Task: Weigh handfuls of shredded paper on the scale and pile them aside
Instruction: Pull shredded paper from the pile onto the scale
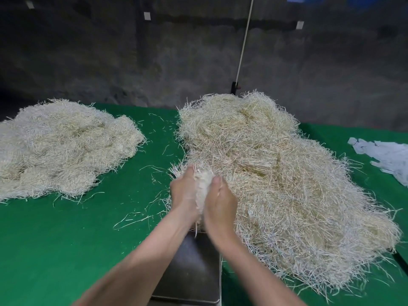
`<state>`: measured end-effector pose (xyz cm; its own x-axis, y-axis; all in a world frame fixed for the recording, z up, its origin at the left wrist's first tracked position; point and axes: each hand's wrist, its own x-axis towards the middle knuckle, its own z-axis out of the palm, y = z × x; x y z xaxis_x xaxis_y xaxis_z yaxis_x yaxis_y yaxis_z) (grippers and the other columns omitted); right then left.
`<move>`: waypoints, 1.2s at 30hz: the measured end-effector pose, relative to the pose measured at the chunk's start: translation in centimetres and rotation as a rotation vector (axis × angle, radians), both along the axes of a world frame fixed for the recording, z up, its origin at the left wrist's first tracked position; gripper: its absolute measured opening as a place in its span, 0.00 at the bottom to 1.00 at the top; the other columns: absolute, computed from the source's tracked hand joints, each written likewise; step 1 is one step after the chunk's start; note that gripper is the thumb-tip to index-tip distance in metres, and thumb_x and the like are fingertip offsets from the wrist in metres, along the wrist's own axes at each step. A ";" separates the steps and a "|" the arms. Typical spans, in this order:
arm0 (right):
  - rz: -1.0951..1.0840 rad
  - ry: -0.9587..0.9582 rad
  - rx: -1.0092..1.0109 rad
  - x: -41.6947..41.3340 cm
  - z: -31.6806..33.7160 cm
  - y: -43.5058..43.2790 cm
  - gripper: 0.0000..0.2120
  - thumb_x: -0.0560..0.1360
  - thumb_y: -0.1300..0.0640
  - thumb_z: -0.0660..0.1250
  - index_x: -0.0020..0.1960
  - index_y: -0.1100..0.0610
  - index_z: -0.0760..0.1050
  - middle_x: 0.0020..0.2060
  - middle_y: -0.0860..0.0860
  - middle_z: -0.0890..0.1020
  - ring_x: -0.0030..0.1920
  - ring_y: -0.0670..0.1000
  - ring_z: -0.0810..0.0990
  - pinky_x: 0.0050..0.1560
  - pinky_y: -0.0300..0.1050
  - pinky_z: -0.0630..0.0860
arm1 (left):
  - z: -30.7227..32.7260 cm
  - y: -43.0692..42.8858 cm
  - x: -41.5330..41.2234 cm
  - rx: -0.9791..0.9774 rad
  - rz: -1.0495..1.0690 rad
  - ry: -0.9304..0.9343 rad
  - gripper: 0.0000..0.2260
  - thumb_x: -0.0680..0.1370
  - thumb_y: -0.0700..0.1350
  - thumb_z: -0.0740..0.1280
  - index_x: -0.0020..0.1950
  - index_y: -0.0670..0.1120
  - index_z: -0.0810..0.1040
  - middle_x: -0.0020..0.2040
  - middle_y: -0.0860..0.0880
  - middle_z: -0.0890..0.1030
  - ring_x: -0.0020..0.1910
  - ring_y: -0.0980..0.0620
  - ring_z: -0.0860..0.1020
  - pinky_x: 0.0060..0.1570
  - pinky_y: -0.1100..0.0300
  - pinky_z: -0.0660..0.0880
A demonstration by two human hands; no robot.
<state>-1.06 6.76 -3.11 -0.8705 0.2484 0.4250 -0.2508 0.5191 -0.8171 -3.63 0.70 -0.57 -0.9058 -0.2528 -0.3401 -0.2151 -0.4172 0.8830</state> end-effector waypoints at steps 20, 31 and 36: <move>0.176 -0.289 -0.598 -2.1 1.7 2.8 0.21 0.80 0.43 0.55 0.66 0.55 0.67 0.59 0.48 0.74 0.55 0.47 0.75 0.58 0.48 0.72 | -0.5 0.0 1.8 0.019 -0.235 -0.035 0.39 0.66 0.73 0.59 0.69 0.50 0.69 0.66 0.47 0.74 0.66 0.44 0.72 0.60 0.44 0.71; 0.042 -0.016 -0.094 -1.4 0.3 2.8 0.16 0.81 0.54 0.58 0.35 0.54 0.68 0.29 0.46 0.72 0.27 0.47 0.65 0.28 0.40 0.59 | -2.3 1.3 2.1 -0.082 -0.059 0.024 0.32 0.75 0.64 0.63 0.64 0.38 0.71 0.48 0.42 0.77 0.45 0.47 0.78 0.45 0.55 0.74; 0.064 0.095 0.065 1.2 -0.4 -0.5 0.17 0.79 0.50 0.52 0.32 0.47 0.60 0.26 0.42 0.65 0.26 0.43 0.61 0.29 0.35 0.56 | -0.6 -0.1 0.5 -0.059 -0.048 0.101 0.23 0.76 0.59 0.62 0.33 0.41 0.73 0.27 0.46 0.68 0.19 0.54 0.69 0.22 0.65 0.66</move>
